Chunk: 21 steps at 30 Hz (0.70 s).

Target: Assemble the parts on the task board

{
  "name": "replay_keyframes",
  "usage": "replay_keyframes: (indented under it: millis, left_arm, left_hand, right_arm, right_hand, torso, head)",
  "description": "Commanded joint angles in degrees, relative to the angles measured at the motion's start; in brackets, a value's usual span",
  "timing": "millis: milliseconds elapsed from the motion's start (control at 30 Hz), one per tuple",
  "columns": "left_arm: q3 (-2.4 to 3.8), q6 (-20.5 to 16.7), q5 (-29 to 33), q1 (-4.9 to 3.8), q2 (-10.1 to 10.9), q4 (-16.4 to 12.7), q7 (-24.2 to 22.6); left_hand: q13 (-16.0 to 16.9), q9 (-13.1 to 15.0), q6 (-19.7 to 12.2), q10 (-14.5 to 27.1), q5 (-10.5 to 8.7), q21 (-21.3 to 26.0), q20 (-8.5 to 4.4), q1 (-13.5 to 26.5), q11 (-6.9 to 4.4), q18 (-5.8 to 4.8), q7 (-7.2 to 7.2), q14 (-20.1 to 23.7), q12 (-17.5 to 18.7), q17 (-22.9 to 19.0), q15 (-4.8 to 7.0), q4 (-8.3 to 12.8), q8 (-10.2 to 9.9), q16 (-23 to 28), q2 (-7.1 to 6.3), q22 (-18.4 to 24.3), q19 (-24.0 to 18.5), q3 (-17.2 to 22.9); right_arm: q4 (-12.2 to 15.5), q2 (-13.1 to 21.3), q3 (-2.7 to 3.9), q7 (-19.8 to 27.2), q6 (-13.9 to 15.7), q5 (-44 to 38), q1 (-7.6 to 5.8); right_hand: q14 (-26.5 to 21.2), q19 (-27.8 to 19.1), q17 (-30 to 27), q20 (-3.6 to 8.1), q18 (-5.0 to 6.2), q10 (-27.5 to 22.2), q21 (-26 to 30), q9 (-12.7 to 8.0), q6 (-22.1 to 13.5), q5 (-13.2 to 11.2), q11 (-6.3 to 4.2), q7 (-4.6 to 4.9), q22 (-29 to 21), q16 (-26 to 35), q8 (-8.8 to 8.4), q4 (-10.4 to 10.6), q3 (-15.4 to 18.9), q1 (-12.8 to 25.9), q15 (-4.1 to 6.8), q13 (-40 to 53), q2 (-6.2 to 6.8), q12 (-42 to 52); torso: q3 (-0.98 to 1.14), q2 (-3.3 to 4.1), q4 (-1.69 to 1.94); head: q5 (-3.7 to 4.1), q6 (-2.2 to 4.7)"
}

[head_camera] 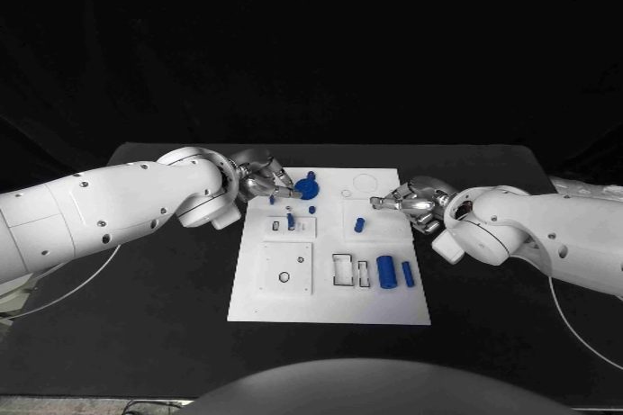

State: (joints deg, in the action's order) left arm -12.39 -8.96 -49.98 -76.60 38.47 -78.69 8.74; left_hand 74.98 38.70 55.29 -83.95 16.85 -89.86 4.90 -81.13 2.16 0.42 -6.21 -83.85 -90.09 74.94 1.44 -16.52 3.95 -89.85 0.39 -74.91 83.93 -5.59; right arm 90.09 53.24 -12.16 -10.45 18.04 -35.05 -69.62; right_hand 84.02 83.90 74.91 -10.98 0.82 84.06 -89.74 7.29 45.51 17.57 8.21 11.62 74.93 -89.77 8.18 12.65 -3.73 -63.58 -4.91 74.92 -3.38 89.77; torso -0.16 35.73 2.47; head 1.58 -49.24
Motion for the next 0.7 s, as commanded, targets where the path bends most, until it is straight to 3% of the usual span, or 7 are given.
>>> replay_keyframes:
  millis: [33,300,700]
  left_arm:
    - [0.0,-10.56,-0.9,0.0,0.38,-0.86,-11.0]
    - [-0.07,-14.36,-9.51,0.64,1.38,-2.59,-13.3]
    - [-0.11,-13.75,-21.84,2.62,2.54,-5.2,-8.18]
  left_hand:
    - [15.02,-2.51,-1.24,-6.05,0.38,-0.14,0.8,-2.18,0.79,-0.42,-0.52,-6.15,0.09,15.06,-0.81,-0.26,-0.2,-0.15,-0.68,-15.09,6.07,0.44]
    - [15.02,-6.74,-1.49,-6.05,0.52,-0.14,1.62,-5.19,1.4,-0.42,-0.99,-6.15,0.09,15.06,-1.41,-0.17,-0.16,-0.15,-2.69,-15.09,6.07,1.29]
    - [15.02,-11.57,1.74,-6.05,0.47,-0.14,2.12,-2.9,1.13,-0.42,-0.59,-6.15,0.09,15.06,-1.34,-0.39,-0.02,-0.15,-5.69,-15.09,6.07,3.0]
  right_arm:
    - [0.11,-0.01,0.0,1.78,0.69,0.21,0.04]
    - [0.2,0.0,0.0,2.15,0.73,0.44,0.04]
    - [0.32,0.04,0.0,2.22,0.69,0.49,0.04]
  right_hand:
    - [5.98,6.1,15.09,-0.48,-0.82,5.94,-0.26,0.09,-0.01,0.38,0.37,0.88,15.07,-0.23,0.42,-0.04,0.26,0.04,-0.45,15.08,-0.42,0.23]
    - [5.98,6.1,15.09,-0.49,-0.82,5.94,-0.26,0.1,0.01,0.38,0.38,0.88,15.07,-0.23,0.44,-0.04,0.27,0.03,-0.46,15.08,-0.43,0.23]
    - [5.98,6.1,15.09,-0.49,-0.82,5.94,-0.26,0.1,0.01,0.38,0.38,0.88,15.07,-0.23,0.44,-0.04,0.27,0.03,-0.46,15.08,-0.43,0.23]
  torso:
    - [-0.05,0.03,-0.06]
    - [-0.05,0.05,0.03]
    - [-0.01,0.03,0.01]
  head:
    - [-0.21,0.03]
    - [-0.42,-0.14]
    - [-0.59,-0.33]
